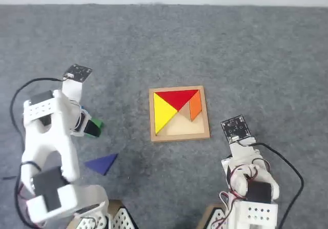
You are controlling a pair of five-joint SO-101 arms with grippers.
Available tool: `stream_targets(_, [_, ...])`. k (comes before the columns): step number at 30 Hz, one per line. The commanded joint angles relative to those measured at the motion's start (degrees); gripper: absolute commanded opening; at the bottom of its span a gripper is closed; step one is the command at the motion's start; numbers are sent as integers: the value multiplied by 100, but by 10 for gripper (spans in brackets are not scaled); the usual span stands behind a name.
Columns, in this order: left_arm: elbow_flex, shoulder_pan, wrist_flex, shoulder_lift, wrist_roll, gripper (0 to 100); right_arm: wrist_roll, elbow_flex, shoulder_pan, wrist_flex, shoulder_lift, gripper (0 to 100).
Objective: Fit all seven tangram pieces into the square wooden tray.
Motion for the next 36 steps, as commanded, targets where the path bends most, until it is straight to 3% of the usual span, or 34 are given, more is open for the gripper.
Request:
stream_targets(1, [-207,53,-369,281,-44,305,44,97,-22,4,-92,8])
stream_targets(10, [-1349,114,-18,1582,62,305,44,97,-22,4,-92,8])
stream_targets(18, [-1367,897,-18,2013,396,303,44,97,-22,4,-92,8])
stream_targets(23, [-1367,923,9,2110,422,237,44,97,-22,4,-92,8])
stream_targets(30, [-1051,1240,677,2084,404,131,44,97,-22,4,-92,8])
stream_targets(36, [-892,1495,501,2084,580,112,44,97,-22,4,-92,8])
